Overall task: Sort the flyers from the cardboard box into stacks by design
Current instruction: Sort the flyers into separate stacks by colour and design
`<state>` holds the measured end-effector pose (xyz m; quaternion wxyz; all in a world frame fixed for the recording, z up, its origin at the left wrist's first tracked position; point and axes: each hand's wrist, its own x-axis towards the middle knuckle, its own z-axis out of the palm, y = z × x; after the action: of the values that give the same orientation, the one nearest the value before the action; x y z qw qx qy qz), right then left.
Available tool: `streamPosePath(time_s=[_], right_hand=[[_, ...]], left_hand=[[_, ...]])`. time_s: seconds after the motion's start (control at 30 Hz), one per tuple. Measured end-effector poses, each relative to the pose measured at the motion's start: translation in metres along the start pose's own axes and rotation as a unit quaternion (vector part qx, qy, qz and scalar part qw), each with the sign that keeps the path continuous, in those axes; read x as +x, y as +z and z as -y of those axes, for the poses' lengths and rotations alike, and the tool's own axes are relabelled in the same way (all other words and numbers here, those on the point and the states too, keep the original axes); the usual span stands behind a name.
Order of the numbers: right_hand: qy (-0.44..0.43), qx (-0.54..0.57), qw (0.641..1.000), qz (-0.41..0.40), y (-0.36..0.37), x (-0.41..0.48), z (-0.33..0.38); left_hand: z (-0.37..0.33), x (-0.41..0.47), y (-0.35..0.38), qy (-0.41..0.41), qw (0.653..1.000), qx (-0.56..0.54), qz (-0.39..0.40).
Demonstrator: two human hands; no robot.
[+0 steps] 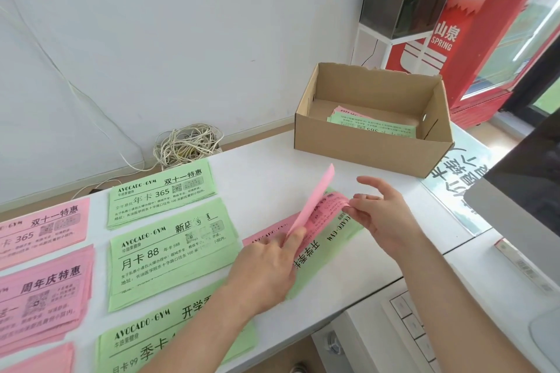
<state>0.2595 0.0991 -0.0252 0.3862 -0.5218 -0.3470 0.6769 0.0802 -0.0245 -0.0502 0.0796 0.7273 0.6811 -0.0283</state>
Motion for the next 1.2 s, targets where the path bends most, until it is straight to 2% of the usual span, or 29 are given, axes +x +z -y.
streamPosePath(time_s=[0.1, 0.27, 0.4, 0.47, 0.5, 0.57, 0.63, 0.7, 0.83, 0.9, 1.03, 1.13, 1.2], right_hand=[[0.047, 0.048, 0.998, -0.013, 0.003, 0.000, 0.000], [0.097, -0.039, 0.994, 0.023, 0.004, -0.001, 0.002], [0.104, -0.072, 0.988, 0.085, 0.012, -0.008, 0.010], [0.118, -0.062, 0.982, 0.131, 0.018, -0.012, 0.019], [0.129, -0.049, 0.977, 0.165, 0.022, -0.016, 0.024], [0.146, -0.023, 0.959, 0.241, 0.033, -0.022, 0.033], [0.150, -0.025, 0.939, 0.310, 0.048, -0.028, 0.036], [0.150, -0.049, 0.924, 0.347, 0.067, -0.034, 0.031], [0.113, -0.141, 0.917, 0.355, 0.111, -0.047, 0.013], [0.118, -0.153, 0.909, 0.371, 0.135, -0.056, 0.004], [0.185, -0.148, 0.903, 0.359, 0.186, -0.070, -0.019], [0.171, -0.187, 0.890, 0.379, 0.222, -0.087, -0.040], [0.168, -0.193, 0.895, 0.365, 0.244, -0.097, -0.053]], left_hand=[[0.003, -0.001, -0.001, -0.016, 1.000, -0.012, -0.015], [0.018, 0.005, -0.005, -0.140, 0.973, -0.177, -0.043], [0.022, 0.000, -0.027, -0.155, 0.947, -0.261, -0.106], [0.026, -0.008, -0.046, -0.144, 0.952, -0.212, -0.167], [0.028, -0.015, -0.056, -0.117, 0.955, -0.156, -0.222], [0.034, -0.032, -0.069, -0.030, 0.941, -0.041, -0.335], [0.046, -0.050, -0.071, 0.047, 0.924, 0.039, -0.376], [0.065, -0.071, -0.074, 0.090, 0.929, 0.074, -0.352], [0.107, -0.116, -0.070, 0.090, 0.950, 0.140, -0.265], [0.125, -0.138, -0.069, 0.085, 0.951, 0.153, -0.256], [0.160, -0.183, -0.065, 0.084, 0.952, 0.171, -0.241], [0.188, -0.216, -0.062, 0.079, 0.955, 0.179, -0.224], [0.208, -0.237, -0.058, 0.073, 0.958, 0.181, -0.212]])
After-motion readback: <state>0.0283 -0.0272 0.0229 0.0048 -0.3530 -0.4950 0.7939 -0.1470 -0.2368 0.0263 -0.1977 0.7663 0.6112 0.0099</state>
